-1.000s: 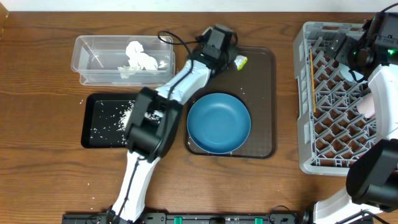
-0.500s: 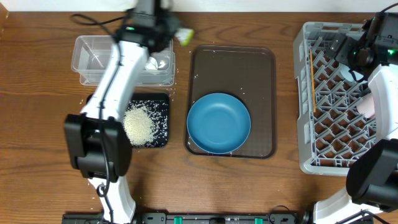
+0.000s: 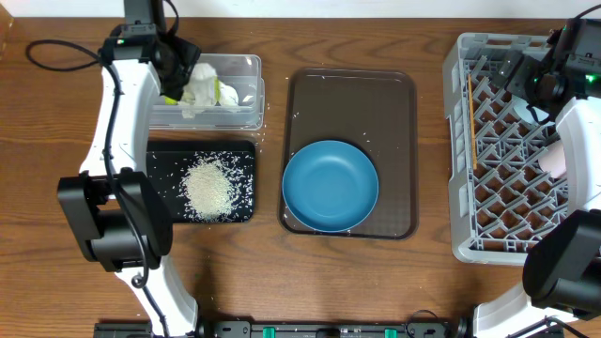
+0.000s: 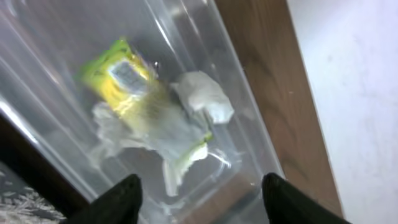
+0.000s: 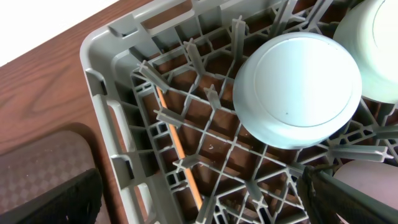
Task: Sort waste into correct bins and load items into the dishwasher rack
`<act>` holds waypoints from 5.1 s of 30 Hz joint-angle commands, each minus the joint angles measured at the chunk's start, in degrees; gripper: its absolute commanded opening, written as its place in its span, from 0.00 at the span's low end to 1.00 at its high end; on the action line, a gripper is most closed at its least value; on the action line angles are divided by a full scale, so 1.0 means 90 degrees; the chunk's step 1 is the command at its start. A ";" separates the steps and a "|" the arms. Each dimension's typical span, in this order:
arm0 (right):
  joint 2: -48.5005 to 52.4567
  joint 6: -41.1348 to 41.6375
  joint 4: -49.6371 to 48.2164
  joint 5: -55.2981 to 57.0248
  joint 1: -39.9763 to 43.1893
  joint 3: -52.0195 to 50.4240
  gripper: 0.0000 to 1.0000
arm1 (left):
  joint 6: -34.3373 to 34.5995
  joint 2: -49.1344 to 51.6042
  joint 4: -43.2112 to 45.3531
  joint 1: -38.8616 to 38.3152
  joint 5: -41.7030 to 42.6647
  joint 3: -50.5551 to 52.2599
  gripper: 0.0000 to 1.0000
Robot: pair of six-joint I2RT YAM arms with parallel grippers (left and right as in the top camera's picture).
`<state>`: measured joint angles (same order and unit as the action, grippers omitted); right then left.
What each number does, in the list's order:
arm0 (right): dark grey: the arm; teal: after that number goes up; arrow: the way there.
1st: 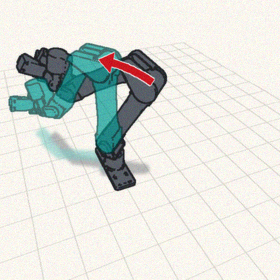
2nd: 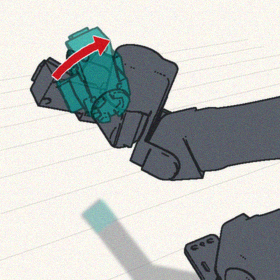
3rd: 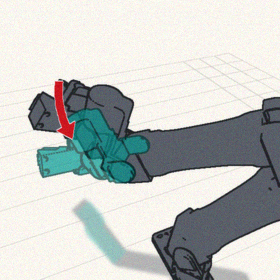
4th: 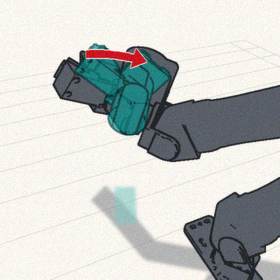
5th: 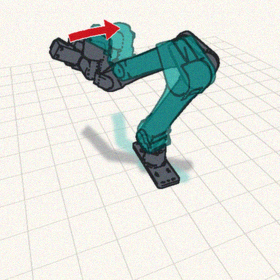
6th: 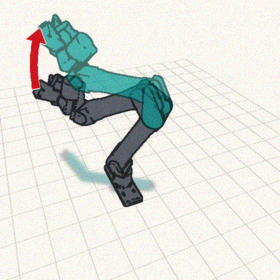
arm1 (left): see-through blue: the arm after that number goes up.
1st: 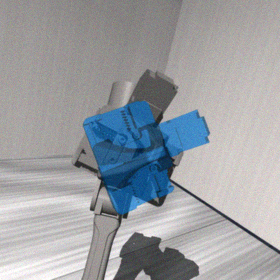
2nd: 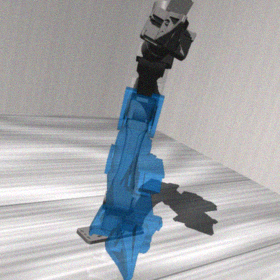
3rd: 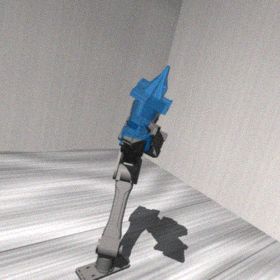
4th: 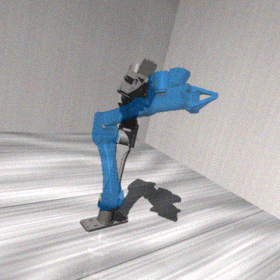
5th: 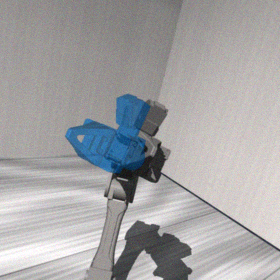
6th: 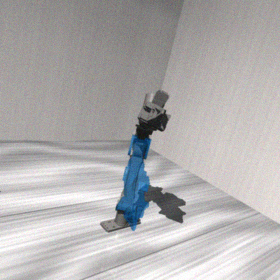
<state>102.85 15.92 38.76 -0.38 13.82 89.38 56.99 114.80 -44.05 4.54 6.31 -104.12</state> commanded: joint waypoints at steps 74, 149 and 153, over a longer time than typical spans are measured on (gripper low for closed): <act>-0.0104 0.0036 0.0005 0.0041 0.0039 0.0007 0.99 | -0.6302 -0.5309 -0.3048 -0.0376 0.0923 0.2662 0.93; -0.0104 0.0034 0.0005 0.0041 0.0039 0.0007 0.99 | -0.7497 -1.2718 0.4476 -0.0775 -0.0204 1.1543 0.93; -0.0104 0.0034 0.0005 0.0039 0.0039 0.0007 0.99 | -0.7497 -1.2718 0.4476 -0.0775 -0.0204 1.1543 0.93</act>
<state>102.85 15.92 38.79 -0.38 13.82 89.38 -9.52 0.62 -1.48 -2.72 4.25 -0.99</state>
